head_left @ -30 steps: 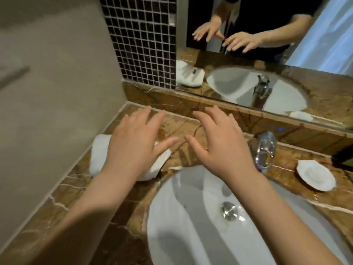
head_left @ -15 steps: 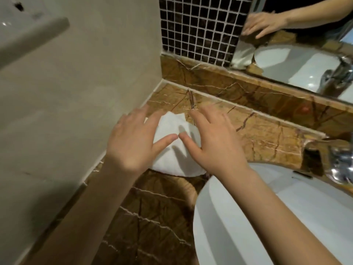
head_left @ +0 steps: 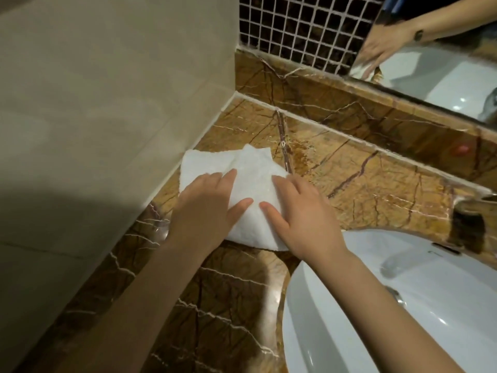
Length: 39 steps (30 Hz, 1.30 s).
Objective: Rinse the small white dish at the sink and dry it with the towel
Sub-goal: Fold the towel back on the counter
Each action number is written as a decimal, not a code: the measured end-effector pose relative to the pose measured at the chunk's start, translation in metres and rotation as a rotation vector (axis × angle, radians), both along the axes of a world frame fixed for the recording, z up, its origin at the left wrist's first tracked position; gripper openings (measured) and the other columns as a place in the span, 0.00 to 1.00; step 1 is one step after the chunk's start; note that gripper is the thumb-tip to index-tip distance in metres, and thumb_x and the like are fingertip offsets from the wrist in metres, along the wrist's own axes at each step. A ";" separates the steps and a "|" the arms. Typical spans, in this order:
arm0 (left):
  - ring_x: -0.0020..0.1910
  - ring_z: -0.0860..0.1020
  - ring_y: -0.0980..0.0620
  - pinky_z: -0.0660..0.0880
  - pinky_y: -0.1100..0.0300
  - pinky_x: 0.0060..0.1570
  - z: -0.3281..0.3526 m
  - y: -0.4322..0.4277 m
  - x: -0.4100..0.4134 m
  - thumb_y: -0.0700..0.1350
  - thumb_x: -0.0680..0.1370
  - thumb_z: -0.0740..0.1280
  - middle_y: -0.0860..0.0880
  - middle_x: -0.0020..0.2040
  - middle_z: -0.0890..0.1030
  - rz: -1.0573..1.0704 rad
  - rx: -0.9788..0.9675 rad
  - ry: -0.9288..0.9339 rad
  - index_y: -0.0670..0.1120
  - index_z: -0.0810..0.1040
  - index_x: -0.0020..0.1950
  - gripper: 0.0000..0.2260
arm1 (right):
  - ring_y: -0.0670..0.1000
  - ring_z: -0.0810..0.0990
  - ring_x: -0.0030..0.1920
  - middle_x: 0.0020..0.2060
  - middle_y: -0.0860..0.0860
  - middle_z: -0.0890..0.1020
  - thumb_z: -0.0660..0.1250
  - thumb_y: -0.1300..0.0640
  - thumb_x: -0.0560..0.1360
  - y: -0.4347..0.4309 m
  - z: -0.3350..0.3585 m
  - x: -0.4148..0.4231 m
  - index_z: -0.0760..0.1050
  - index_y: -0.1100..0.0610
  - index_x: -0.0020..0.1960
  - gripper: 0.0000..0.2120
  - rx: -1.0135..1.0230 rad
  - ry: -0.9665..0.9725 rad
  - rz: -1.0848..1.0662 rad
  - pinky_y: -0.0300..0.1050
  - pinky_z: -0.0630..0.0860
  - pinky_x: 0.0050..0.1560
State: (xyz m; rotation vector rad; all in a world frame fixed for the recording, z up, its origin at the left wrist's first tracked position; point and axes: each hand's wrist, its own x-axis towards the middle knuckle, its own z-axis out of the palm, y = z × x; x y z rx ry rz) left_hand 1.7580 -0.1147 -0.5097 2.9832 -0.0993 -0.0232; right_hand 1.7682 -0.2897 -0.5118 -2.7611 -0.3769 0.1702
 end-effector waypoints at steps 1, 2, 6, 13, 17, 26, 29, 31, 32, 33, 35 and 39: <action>0.58 0.75 0.45 0.73 0.51 0.55 0.000 -0.001 0.002 0.63 0.75 0.52 0.45 0.61 0.78 -0.006 -0.020 -0.003 0.47 0.66 0.70 0.30 | 0.56 0.69 0.67 0.66 0.54 0.72 0.52 0.39 0.77 -0.002 0.000 0.003 0.65 0.51 0.70 0.26 0.041 0.008 -0.021 0.58 0.66 0.66; 0.57 0.76 0.45 0.73 0.52 0.54 0.000 -0.002 0.003 0.61 0.76 0.54 0.45 0.59 0.79 -0.014 -0.039 -0.011 0.47 0.67 0.70 0.28 | 0.55 0.70 0.65 0.64 0.53 0.73 0.52 0.40 0.78 -0.003 0.001 0.006 0.67 0.51 0.68 0.24 0.084 0.011 -0.046 0.58 0.67 0.64; 0.52 0.76 0.46 0.75 0.52 0.51 -0.002 -0.010 0.003 0.56 0.77 0.59 0.45 0.56 0.79 -0.047 -0.103 -0.065 0.48 0.69 0.68 0.22 | 0.56 0.72 0.61 0.61 0.54 0.75 0.54 0.48 0.78 -0.009 -0.002 0.007 0.67 0.51 0.68 0.20 0.148 -0.007 -0.102 0.56 0.69 0.60; 0.52 0.77 0.45 0.75 0.51 0.50 0.001 -0.024 0.002 0.48 0.75 0.66 0.45 0.57 0.80 -0.147 -0.298 -0.092 0.49 0.75 0.65 0.18 | 0.59 0.76 0.45 0.49 0.58 0.81 0.61 0.61 0.71 -0.031 -0.002 0.012 0.67 0.55 0.67 0.24 0.198 0.020 -0.281 0.44 0.64 0.36; 0.53 0.77 0.53 0.70 0.69 0.48 0.007 -0.025 -0.003 0.44 0.75 0.68 0.49 0.56 0.81 -0.026 -0.449 -0.186 0.52 0.78 0.60 0.14 | 0.52 0.73 0.43 0.51 0.56 0.82 0.60 0.65 0.70 -0.037 0.014 0.018 0.77 0.54 0.58 0.19 0.242 -0.002 -0.247 0.44 0.64 0.38; 0.51 0.74 0.59 0.65 0.78 0.46 0.019 0.008 0.003 0.43 0.76 0.65 0.52 0.55 0.80 0.253 -0.595 -0.388 0.51 0.79 0.56 0.10 | 0.50 0.74 0.52 0.48 0.50 0.79 0.60 0.62 0.76 0.010 0.040 0.066 0.76 0.54 0.56 0.12 0.238 -0.332 -0.085 0.41 0.66 0.48; 0.57 0.75 0.53 0.68 0.64 0.52 0.004 0.016 0.012 0.43 0.77 0.62 0.50 0.60 0.79 0.353 -0.534 -0.192 0.51 0.77 0.60 0.12 | 0.52 0.75 0.54 0.53 0.52 0.79 0.60 0.58 0.77 0.022 0.017 0.076 0.74 0.54 0.60 0.12 0.123 -0.201 -0.067 0.44 0.72 0.51; 0.59 0.74 0.51 0.67 0.60 0.52 -0.005 0.017 0.010 0.44 0.78 0.60 0.50 0.62 0.78 0.388 -0.509 -0.117 0.51 0.76 0.61 0.12 | 0.54 0.74 0.53 0.52 0.53 0.76 0.59 0.55 0.78 0.024 0.003 0.073 0.73 0.54 0.62 0.14 0.045 -0.106 -0.051 0.52 0.75 0.53; 0.59 0.74 0.52 0.67 0.61 0.52 -0.009 0.016 0.008 0.44 0.79 0.59 0.50 0.62 0.78 0.384 -0.496 -0.126 0.51 0.76 0.61 0.12 | 0.55 0.73 0.53 0.51 0.53 0.75 0.59 0.54 0.78 0.023 -0.002 0.071 0.73 0.54 0.63 0.15 0.040 -0.104 -0.049 0.54 0.74 0.53; 0.59 0.74 0.52 0.66 0.61 0.53 -0.011 0.015 0.008 0.44 0.79 0.59 0.50 0.61 0.78 0.375 -0.485 -0.147 0.50 0.76 0.61 0.12 | 0.55 0.72 0.53 0.51 0.53 0.74 0.59 0.54 0.78 0.022 -0.004 0.069 0.72 0.54 0.63 0.15 0.053 -0.119 -0.058 0.54 0.74 0.52; 0.59 0.74 0.51 0.66 0.62 0.53 -0.013 0.014 0.013 0.42 0.79 0.58 0.49 0.60 0.79 0.348 -0.458 -0.174 0.49 0.76 0.60 0.12 | 0.55 0.72 0.53 0.52 0.54 0.75 0.59 0.54 0.78 0.020 -0.005 0.064 0.72 0.54 0.63 0.15 0.057 -0.154 -0.079 0.54 0.73 0.52; 0.57 0.75 0.49 0.68 0.59 0.54 -0.015 0.018 0.027 0.41 0.79 0.56 0.46 0.59 0.79 0.251 -0.418 -0.151 0.48 0.77 0.59 0.13 | 0.56 0.71 0.56 0.54 0.54 0.75 0.59 0.54 0.78 0.019 -0.009 0.050 0.72 0.55 0.63 0.15 0.022 -0.184 -0.168 0.55 0.72 0.54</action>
